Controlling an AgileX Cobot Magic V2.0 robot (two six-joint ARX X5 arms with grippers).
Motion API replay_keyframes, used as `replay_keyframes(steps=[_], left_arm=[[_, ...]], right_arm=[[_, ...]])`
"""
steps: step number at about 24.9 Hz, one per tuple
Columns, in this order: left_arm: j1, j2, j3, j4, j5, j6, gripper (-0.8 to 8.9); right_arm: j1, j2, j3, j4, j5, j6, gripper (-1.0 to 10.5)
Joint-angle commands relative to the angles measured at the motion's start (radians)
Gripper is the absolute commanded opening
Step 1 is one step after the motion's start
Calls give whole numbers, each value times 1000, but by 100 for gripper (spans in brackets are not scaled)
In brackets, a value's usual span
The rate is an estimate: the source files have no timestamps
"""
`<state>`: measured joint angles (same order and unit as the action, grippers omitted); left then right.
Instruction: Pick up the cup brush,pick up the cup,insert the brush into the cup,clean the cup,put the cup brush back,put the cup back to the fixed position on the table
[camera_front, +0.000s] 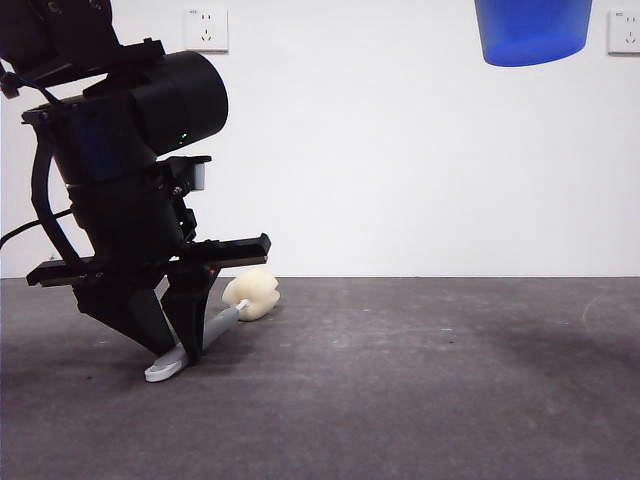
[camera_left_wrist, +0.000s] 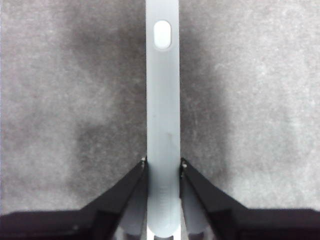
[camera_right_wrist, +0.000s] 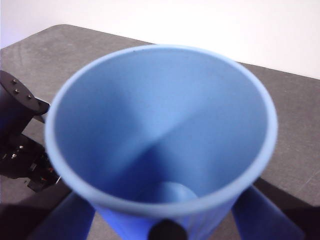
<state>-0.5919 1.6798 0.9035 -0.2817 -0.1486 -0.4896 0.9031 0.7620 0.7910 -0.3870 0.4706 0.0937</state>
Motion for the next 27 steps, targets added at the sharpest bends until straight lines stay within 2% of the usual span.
replay_keyframes(steps=[1, 4, 5, 9, 14, 21, 27], left_arm=[[3, 28, -13, -2, 21, -34, 108], [5, 28, -13, -5, 95, -34, 301], [5, 27, -13, -5, 114, -33, 325], [5, 20, -13, -5, 177, -30, 323], [5, -16, -13, -52, 183, 5, 323], [5, -130, -13, -145, 180, 82, 323], [2, -330, -13, -212, 207, 129, 323]], right_arm=[[1, 5, 5, 12, -1, 16, -17], [1, 27, 5, 13, -1, 22, -17], [1, 41, 5, 13, -2, 24, -17], [-15, 121, 0, 37, -23, 52, -17], [-80, 235, -61, 222, -82, 61, -17], [-262, 418, -159, 489, -267, 69, -17], [-411, 698, -173, 801, -420, 2, -17]])
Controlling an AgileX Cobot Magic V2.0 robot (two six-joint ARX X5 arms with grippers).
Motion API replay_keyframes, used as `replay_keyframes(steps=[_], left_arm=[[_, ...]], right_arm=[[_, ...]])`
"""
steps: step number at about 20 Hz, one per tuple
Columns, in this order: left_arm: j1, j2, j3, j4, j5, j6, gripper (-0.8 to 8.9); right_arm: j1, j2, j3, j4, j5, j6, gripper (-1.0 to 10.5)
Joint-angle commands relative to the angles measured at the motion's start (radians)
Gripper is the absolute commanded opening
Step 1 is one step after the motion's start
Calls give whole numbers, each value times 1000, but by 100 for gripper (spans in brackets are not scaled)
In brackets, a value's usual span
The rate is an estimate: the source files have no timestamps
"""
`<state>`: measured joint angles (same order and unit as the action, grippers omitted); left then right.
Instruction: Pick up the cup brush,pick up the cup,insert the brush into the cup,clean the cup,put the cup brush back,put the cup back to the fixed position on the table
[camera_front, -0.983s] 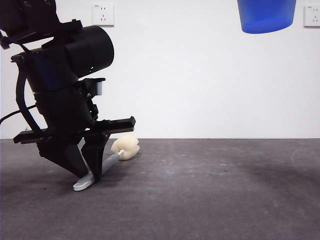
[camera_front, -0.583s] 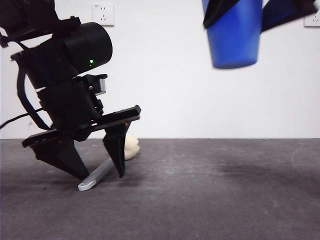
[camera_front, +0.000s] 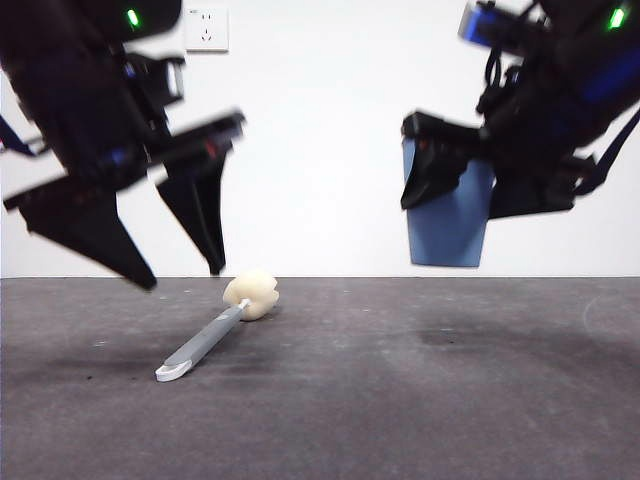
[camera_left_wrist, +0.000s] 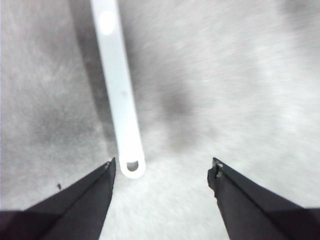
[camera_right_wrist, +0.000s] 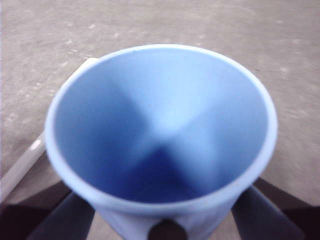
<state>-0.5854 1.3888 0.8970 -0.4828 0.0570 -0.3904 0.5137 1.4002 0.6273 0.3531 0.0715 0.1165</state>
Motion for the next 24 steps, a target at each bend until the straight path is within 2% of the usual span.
replay_keyframes(steps=[1, 7, 13, 15, 17, 19, 24], left_arm=[[-4, -71, -6, -20, 0, 40, 323], [-4, -192, -6, -50, -2, 54, 323], [-4, -196, -6, -64, -4, 55, 323], [-4, -196, -6, -65, -4, 55, 323], [-4, -196, -6, -66, -4, 55, 323], [-4, -196, -6, -65, -4, 55, 323], [-4, -196, -6, -75, -4, 55, 323]], right_arm=[[-37, 105, -10, 95, -21, -23, -17], [-69, 277, -10, 257, -51, -120, -17], [-73, 336, -10, 284, -50, -127, -11], [-73, 335, -10, 268, -47, -126, 90], [-73, 335, -10, 247, -47, -124, 332], [-73, 334, -10, 225, -47, -115, 447], [-73, 309, -10, 216, -47, -129, 454]])
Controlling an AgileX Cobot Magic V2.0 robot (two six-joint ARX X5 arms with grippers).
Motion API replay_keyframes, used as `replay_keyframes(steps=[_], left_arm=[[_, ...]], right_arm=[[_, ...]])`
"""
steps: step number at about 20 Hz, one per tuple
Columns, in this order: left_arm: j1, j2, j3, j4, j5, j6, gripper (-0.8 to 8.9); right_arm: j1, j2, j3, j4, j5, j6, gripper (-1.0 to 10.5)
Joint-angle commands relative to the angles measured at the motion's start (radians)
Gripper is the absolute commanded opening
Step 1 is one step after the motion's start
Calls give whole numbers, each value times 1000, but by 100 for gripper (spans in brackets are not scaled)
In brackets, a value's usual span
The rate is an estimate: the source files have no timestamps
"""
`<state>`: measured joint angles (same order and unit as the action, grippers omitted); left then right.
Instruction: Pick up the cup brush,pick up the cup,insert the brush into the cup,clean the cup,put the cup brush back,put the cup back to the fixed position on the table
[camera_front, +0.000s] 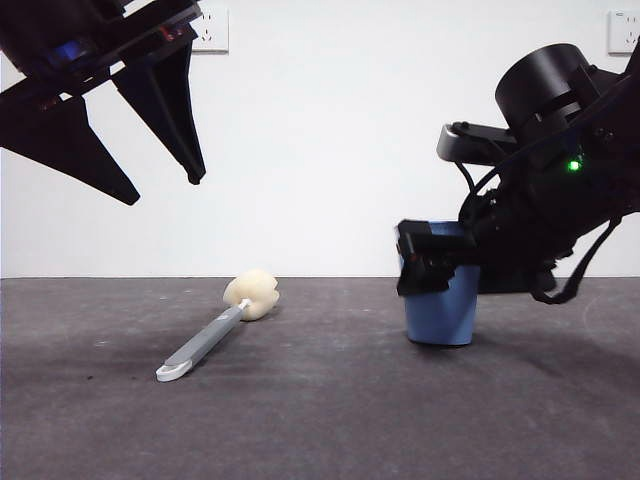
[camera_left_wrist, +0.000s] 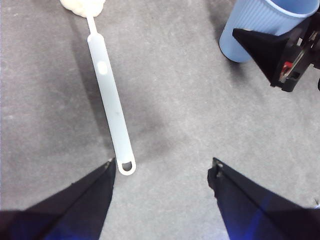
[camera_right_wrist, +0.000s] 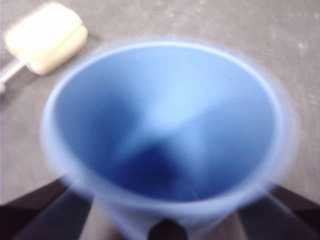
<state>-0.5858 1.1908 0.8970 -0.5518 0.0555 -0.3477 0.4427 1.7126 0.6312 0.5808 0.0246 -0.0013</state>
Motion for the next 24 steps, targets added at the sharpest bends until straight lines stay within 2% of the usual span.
replay_keyframes(steps=[1, 2, 5, 8, 11, 15, 18, 20, 24], left_arm=[[-4, 2, -6, -9, -2, 13, 323], [-4, 2, -6, -12, -2, 13, 323], [-4, 2, -6, -11, -2, 14, 323], [-4, 2, -6, -12, -1, 18, 323], [-4, 2, -6, -43, 0, 50, 322], [-4, 2, -6, -141, 19, 124, 322], [-4, 2, -6, -206, 113, 143, 322], [-8, 2, -6, -225, 203, 165, 322], [-30, 2, -6, -261, 288, 196, 313]], right_arm=[[-2, -17, -13, -11, 0, -15, 505], [-2, -34, -13, -11, 2, -15, 548], [-2, -91, -13, -31, 2, -15, 568], [9, -192, -13, -149, 0, -14, 567], [38, -350, -13, -356, 0, 39, 567], [106, -623, -5, -699, -5, 148, 567], [157, -799, 33, -971, -78, 184, 563], [187, -880, 64, -1139, -79, 224, 563], [236, -973, 106, -1382, -89, 275, 561]])
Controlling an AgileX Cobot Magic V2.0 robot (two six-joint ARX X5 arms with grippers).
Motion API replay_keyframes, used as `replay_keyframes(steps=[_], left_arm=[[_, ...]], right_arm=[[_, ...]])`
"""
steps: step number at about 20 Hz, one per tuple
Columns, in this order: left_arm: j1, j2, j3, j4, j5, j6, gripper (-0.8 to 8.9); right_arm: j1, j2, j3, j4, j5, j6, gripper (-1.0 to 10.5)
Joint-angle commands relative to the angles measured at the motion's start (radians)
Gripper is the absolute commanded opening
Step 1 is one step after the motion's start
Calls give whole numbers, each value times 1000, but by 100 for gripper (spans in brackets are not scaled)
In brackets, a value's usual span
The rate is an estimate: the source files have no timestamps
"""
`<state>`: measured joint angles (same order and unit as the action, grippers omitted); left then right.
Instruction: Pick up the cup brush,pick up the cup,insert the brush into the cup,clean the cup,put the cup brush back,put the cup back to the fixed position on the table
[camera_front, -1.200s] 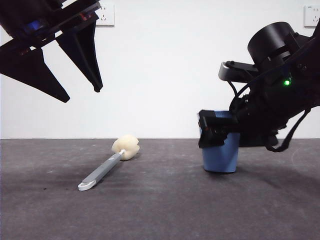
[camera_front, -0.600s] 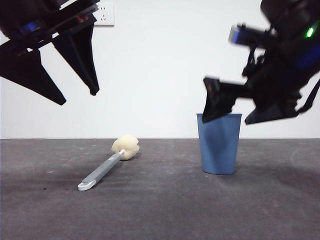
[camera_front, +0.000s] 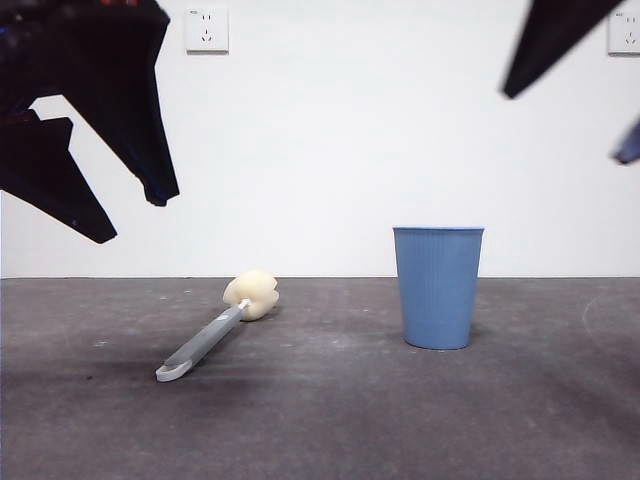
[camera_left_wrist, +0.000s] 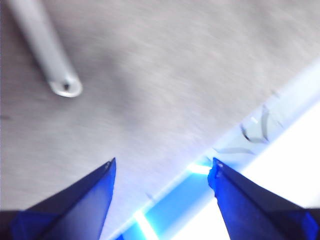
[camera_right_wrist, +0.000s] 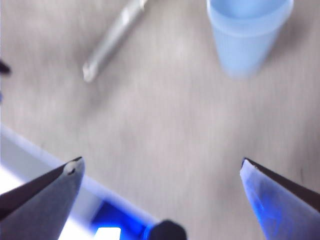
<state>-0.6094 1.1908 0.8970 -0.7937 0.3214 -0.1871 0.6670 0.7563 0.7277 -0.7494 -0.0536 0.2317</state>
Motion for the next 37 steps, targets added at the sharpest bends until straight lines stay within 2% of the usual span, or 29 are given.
replay_keyframes(steps=[1, 3, 5, 6, 17, 25, 28, 31, 34, 37], left_arm=[[-7, 2, -6, -38, 26, 43, 312], [-7, 2, -6, -65, 25, 61, 298], [-6, 2, -6, -71, 22, 62, 75], [-6, 2, -6, -68, 22, 68, -18], [-6, 2, -6, -24, 20, 82, -4], [-5, -7, -6, 190, 20, 81, -4], [5, -50, -6, 388, -80, 119, -4], [26, -127, -10, 703, -187, 271, -4], [106, -245, -53, 925, -188, 319, -4], [257, -416, -163, 1004, -186, 319, -3]], right_arm=[[17, -31, 10, -82, -35, 42, 537], [17, -45, 10, -111, -73, 50, 362], [17, -46, 10, -113, -81, 50, 53], [17, -46, 10, -113, -80, 49, -8], [16, -46, 10, -114, -71, 47, 1], [16, -46, 10, -114, -71, 48, 1], [16, -46, 10, -114, -71, 47, 1], [16, -46, 10, -114, -71, 48, 1], [16, -46, 10, -114, -71, 47, 1], [16, -46, 10, -114, -71, 47, 1]])
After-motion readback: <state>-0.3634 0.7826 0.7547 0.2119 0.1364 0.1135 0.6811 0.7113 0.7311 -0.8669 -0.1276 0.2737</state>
